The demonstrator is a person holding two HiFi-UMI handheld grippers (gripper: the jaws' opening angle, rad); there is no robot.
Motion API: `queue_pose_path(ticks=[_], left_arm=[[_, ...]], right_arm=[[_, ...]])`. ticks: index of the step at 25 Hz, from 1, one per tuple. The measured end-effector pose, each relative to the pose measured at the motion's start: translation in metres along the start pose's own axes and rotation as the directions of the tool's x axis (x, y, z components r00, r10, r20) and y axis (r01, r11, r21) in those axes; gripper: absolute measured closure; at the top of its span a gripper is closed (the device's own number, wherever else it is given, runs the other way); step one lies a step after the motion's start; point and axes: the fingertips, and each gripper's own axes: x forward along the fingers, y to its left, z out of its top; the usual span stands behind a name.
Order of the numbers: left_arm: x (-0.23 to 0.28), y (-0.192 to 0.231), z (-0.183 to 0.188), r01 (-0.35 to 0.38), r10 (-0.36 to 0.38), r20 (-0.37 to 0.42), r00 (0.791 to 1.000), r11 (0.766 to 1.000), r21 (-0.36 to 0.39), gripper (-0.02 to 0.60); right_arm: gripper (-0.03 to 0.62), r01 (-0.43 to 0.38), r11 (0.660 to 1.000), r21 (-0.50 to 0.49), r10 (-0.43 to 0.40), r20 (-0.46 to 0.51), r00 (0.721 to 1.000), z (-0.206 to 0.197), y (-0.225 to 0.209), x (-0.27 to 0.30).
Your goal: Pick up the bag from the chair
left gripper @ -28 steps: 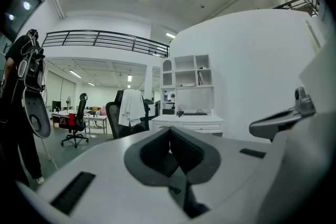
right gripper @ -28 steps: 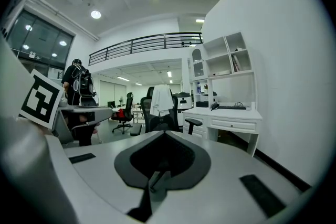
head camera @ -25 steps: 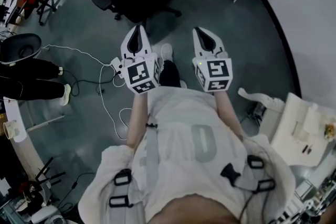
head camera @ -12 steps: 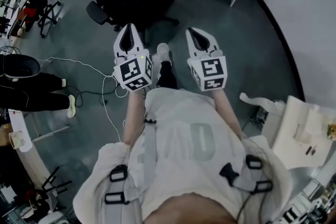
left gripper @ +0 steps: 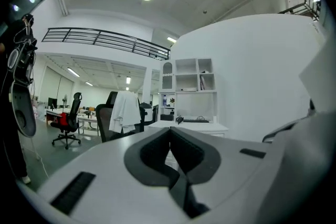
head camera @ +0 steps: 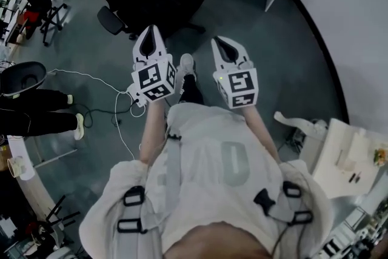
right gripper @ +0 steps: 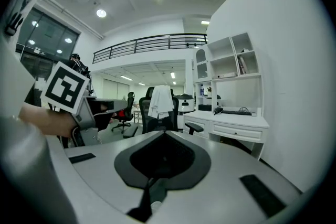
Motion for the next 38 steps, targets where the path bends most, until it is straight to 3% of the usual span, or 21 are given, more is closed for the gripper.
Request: queue_pose_path(ticks=[11, 20, 26, 38], left_arm=[[0.059, 0.023, -0.039, 0.013, -0.013, -0.094, 0.995, 1.000, -0.001, 0.575], [0.168, 0.084, -0.037, -0.020, 0.020, -0.108, 0.994, 1.000, -0.002, 0.575], [0.246, 0.144, -0.036, -0.023, 0.018, -0.133, 0.991, 0.999, -0.042, 0.575], [0.372, 0.219, -0.043, -0.076, 0.057, -0.179, 0.982, 0.992, -0.101, 0.574]], right_arm=[[0.588, -0.056, 0.998, 0.031, 0.057, -0.049, 0.997, -0.016, 0.011, 0.074], [0.588, -0.064, 0.997, 0.053, 0.070, -0.119, 0.990, -0.005, -0.018, 0.205], [0.588, 0.000, 0.999, 0.046, 0.007, -0.152, 0.988, 0.019, -0.035, 0.304], [0.588, -0.047, 0.997, 0.064, 0.059, -0.192, 0.980, 0.044, -0.050, 0.453]])
